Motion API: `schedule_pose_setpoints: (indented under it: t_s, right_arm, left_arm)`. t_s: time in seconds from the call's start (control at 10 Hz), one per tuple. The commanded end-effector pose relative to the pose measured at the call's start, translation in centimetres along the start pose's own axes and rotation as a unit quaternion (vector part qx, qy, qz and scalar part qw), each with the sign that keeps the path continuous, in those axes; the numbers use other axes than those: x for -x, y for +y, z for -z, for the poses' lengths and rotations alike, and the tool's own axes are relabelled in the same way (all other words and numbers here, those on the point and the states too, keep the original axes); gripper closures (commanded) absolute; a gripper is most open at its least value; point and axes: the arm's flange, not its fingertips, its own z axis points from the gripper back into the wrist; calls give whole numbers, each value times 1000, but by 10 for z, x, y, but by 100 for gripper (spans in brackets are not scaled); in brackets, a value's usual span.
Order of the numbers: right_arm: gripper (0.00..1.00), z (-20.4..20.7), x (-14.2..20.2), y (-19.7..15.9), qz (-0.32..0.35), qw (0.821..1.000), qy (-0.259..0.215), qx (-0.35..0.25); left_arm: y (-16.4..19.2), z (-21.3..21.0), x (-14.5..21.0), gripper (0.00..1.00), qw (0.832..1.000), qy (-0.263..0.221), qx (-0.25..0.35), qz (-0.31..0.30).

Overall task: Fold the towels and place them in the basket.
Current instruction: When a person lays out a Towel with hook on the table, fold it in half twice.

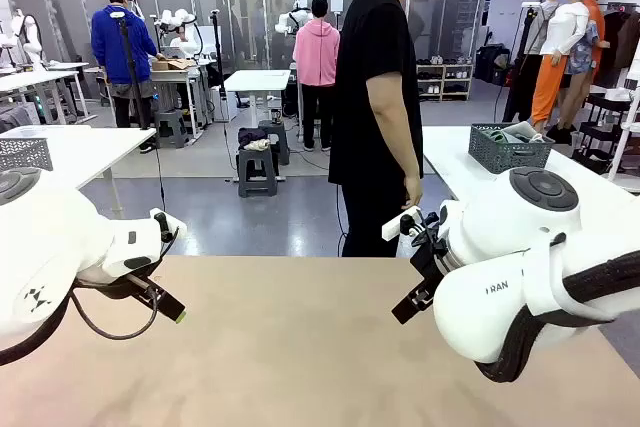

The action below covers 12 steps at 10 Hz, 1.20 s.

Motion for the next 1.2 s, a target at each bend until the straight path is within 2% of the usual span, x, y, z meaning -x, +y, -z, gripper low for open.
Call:
schedule_pose_setpoints:
  t_s: [0.0, 1.0, 1.1]
  right_arm:
    - [0, 0, -1, 1, -1, 1000, -2, -1]
    - [0, 0, 0, 0, -1, 1000, 0, 0]
    - [0, -3, 2, -1, -13, 1000, 6, -11]
  left_arm:
    - [0, 0, 0, 0, 1000, 0, 0, 0]
    - [0, 0, 0, 0, 1000, 0, 0, 1]
    - [1, -6, 1, 0, 1000, -1, 11, 20]
